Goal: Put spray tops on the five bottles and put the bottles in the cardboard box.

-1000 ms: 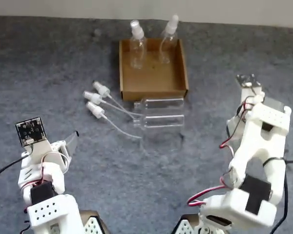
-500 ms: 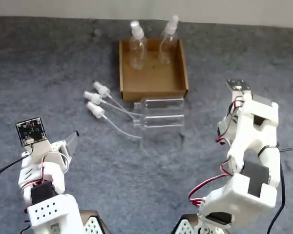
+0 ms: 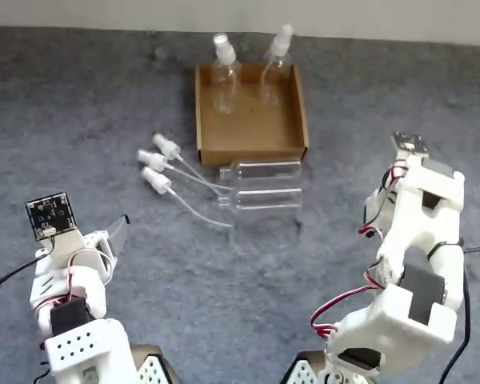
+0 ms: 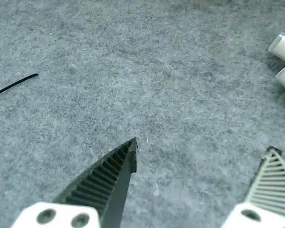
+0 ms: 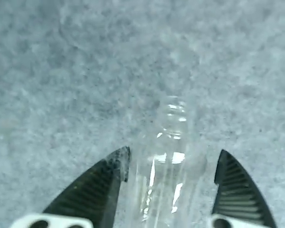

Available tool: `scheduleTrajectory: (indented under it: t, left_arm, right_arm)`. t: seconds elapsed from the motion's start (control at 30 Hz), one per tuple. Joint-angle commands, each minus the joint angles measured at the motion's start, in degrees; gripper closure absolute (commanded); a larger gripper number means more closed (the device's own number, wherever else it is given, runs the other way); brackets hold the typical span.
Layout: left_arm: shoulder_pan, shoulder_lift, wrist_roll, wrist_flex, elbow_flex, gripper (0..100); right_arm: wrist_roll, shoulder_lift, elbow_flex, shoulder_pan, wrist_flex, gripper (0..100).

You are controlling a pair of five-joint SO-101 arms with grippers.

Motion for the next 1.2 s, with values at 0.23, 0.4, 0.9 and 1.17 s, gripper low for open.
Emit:
scheduleTrajectory:
  t: [0.23, 0.4, 0.9, 1.17]
  left_arm:
    - [-0.7, -0.6, 0.4, -1.7, 0.0, 67]
    - [-0.7, -0.6, 0.4, -1.7, 0.0, 67]
    - [-0.7, -0.6, 0.4, -1.7, 0.0, 67]
    - [-0.7, -0.6, 0.4, -1.7, 0.0, 67]
  right_arm:
    - [-0.6, -0.6, 6.1, 0.7, -6.8, 75.0]
    - [-0.6, -1.1, 8.2, 0.7, -6.2, 75.3]
    - [-0.4, -0.6, -2.2, -2.5, 1.2, 76.5]
    - [-0.2, -0.8, 1.1, -2.4, -1.6, 81.4]
